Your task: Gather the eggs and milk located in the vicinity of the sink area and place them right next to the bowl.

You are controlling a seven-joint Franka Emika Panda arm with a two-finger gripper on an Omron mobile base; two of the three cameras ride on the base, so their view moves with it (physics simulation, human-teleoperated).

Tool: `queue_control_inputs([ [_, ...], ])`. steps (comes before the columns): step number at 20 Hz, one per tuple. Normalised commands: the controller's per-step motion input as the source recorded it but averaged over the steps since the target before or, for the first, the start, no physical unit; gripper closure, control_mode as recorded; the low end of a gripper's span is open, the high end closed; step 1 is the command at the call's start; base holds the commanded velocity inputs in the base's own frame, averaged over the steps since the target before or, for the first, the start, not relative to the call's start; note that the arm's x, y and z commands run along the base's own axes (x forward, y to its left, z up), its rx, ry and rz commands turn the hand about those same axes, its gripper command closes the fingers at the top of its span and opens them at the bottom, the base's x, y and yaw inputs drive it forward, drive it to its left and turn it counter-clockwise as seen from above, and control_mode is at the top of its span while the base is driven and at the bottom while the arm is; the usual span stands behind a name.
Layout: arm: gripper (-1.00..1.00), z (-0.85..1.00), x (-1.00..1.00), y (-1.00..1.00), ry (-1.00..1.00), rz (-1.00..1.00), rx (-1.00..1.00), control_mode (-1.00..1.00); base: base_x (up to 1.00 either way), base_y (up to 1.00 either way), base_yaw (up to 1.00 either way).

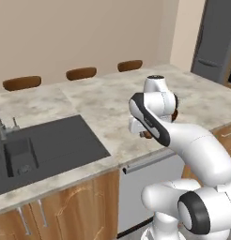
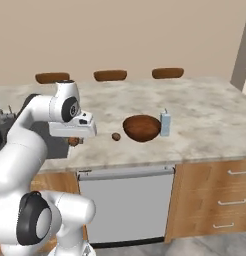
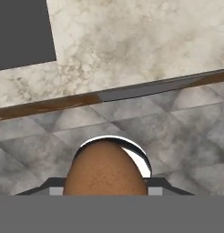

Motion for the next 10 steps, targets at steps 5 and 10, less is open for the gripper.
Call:
queue_control_inputs([
  [5, 1.0, 0.0, 0.0, 0.0, 0.0, 0.0, 0.0, 1.0, 0.01, -1.0, 0.11],
  [10, 1.0, 0.0, 0.0, 0.0, 0.0, 0.0, 0.0, 1.0, 0.13, -1.0, 0.39],
])
